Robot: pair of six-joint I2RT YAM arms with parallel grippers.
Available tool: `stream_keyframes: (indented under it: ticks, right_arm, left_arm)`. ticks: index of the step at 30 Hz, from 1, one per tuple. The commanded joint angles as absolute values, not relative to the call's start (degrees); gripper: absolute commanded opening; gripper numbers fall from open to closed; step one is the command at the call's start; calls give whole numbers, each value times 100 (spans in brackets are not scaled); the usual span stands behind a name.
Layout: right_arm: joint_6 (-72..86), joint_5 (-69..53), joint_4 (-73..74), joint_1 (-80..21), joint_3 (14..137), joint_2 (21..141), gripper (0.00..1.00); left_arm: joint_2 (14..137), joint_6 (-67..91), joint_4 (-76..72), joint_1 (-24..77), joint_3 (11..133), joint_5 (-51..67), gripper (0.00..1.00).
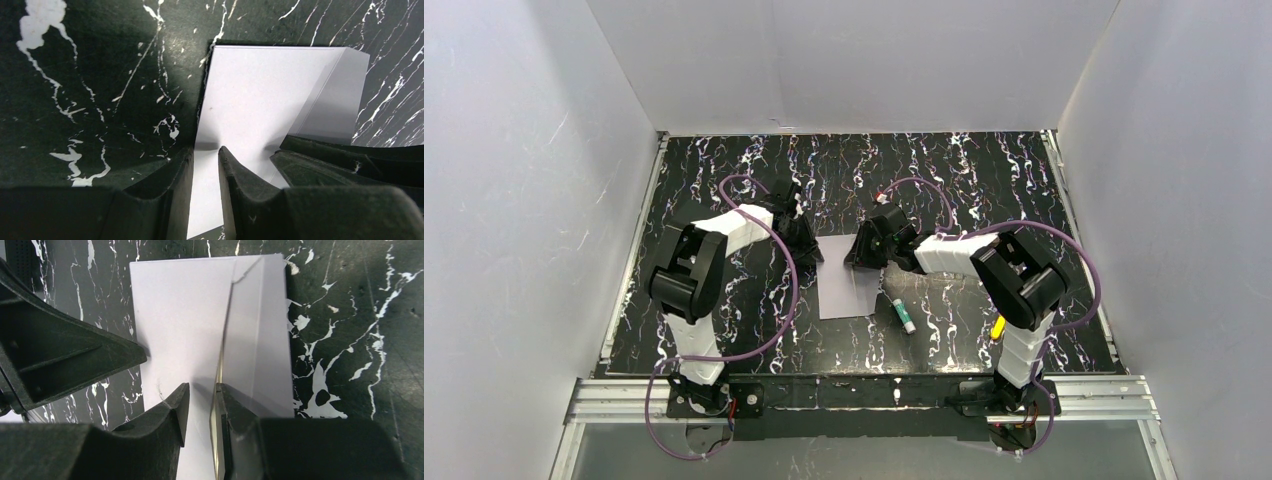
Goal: Place the letter into the envelope and seal it
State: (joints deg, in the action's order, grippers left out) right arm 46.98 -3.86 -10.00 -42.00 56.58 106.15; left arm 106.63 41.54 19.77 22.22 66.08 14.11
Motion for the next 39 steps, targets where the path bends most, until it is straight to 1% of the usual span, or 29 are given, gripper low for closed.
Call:
stream_keyframes:
  ticks: [1, 8, 11, 18, 22, 26, 32, 35, 36, 38, 39]
  right_arm:
    - [4763, -596, -1270, -4219, 5721, 10714, 33]
    - [4811, -568, -1313, -4210, 5658, 10620, 34]
    - [4777, -424, -1097, -4180, 5678, 10434, 36]
    - [4377, -173, -302, -4070, 5942, 9757, 44]
    - [4138, -399, -83, -3919, 5960, 9203, 46]
    - [3592, -87, 1230, -3695, 6120, 8655, 49]
    - [2718, 1146, 3360, -3489, 6260, 7999, 63]
    - [2440, 1134, 3885, -3489, 6185, 7788, 72]
    - [2374, 1042, 3938, -3497, 6102, 7730, 73]
    - [2306, 1003, 3852, -3586, 5774, 7584, 73]
    - [2289, 947, 3763, -3646, 5601, 7502, 73]
  left_arm:
    - [10985, 4053, 2024, 2306, 6577, 1414, 24]
    - [10922, 4102, 2029, 2304, 6558, 1342, 23]
    - [10793, 4110, 2150, 2282, 6578, 1130, 24]
    - [10231, 3855, 2461, 2209, 6788, 831, 41]
    - [9764, 3701, 2683, 2157, 6838, 643, 45]
    - [9084, 3445, 2999, 2031, 6843, 283, 49]
    - [7504, 2897, 3115, 1934, 6597, -550, 59]
    - [6730, 2721, 2932, 1879, 6403, -882, 72]
    - [6554, 2681, 2860, 1867, 6355, -952, 79]
    - [6221, 2553, 2711, 1831, 6273, -989, 97]
    - [6085, 2466, 2641, 1821, 6252, -958, 98]
